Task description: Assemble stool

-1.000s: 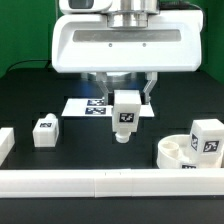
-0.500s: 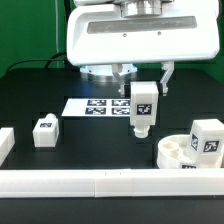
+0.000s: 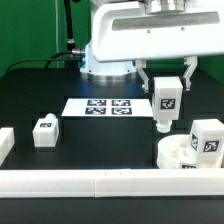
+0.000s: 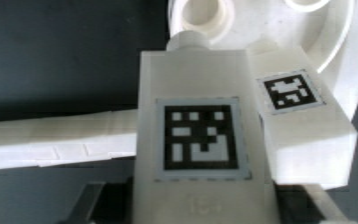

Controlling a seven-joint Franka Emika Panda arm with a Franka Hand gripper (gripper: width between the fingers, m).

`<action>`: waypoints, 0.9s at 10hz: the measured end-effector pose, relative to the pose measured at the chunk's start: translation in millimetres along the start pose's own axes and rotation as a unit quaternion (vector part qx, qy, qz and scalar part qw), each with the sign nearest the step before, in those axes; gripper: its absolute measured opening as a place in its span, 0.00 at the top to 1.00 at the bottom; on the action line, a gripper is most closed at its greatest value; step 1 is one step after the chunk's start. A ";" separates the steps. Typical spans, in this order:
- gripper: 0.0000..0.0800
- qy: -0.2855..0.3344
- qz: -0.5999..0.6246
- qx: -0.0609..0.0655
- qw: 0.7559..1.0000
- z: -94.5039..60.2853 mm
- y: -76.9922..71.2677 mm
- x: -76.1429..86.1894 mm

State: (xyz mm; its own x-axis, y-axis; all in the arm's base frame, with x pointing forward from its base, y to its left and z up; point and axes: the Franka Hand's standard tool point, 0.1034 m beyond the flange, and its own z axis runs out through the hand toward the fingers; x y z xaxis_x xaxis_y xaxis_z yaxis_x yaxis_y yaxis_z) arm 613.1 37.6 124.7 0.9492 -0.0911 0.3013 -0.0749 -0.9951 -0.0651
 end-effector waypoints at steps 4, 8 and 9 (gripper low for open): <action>0.58 0.035 -0.002 -0.001 0.999 2.3 -6.4 -6.5; 0.58 0.027 -0.030 0.003 0.999 8.4 -33.0 -25.0; 0.58 0.027 -0.030 0.003 0.999 8.3 -32.2 -24.6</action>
Offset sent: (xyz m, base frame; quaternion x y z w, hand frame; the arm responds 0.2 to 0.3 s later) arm -0.0197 0.0130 -0.0033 -0.0151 0.0235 0.0212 0.9994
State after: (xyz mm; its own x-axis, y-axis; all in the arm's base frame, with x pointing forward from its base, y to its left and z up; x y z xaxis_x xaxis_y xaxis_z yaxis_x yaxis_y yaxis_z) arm 594.7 72.3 111.5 0.9337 -0.0343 0.3565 -0.0172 -0.9985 -0.0512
